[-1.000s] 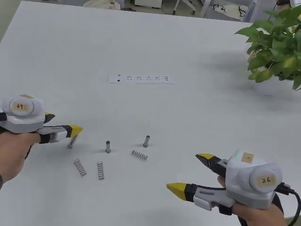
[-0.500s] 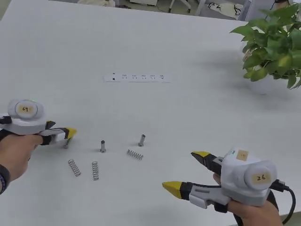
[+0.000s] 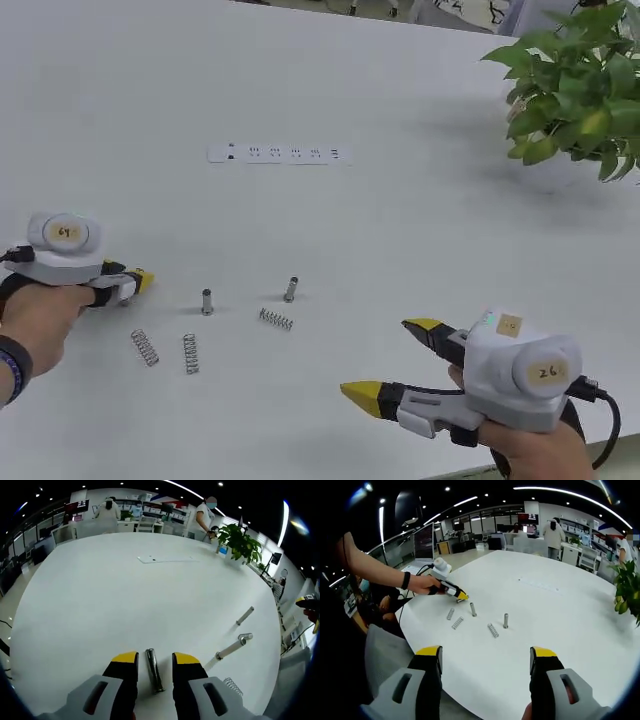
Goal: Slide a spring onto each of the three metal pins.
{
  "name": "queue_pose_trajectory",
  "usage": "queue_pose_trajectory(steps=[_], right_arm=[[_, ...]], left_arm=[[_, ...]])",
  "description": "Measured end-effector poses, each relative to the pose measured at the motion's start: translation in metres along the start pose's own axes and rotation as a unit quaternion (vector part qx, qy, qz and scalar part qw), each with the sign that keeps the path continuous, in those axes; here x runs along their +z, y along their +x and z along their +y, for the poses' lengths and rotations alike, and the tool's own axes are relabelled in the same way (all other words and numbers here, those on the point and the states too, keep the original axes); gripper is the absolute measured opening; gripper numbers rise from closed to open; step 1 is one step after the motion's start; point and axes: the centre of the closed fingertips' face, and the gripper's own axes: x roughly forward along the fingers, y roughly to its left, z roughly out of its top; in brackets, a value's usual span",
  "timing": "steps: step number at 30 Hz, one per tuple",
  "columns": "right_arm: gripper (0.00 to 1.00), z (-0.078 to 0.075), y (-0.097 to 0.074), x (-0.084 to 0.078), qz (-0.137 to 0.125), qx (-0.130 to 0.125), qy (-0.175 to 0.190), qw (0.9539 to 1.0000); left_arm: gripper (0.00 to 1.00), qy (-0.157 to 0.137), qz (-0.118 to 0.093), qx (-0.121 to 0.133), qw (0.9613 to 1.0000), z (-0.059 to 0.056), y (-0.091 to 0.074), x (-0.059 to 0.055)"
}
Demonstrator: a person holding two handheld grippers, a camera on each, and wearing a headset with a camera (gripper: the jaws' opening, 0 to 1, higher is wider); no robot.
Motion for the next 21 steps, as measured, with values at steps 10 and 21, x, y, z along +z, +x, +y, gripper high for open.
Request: queue_pose_trajectory(steps=[10, 21], right_arm=[[0.70, -0.0008, -0.0013, -0.0004, 0.003, -0.001, 0.001, 1.0000], [0.70, 0.0011, 0.0002, -0.0014, 0.005, 0.000, 0.001, 1.0000]], left_arm=[[0.08, 0.032, 0.015, 0.034, 0.9988, 0.0065, 0.0033, -0.0023], [0.00, 0.059, 0.014, 0.044, 0.9972, 0.0080, 0.0073, 0.0008]])
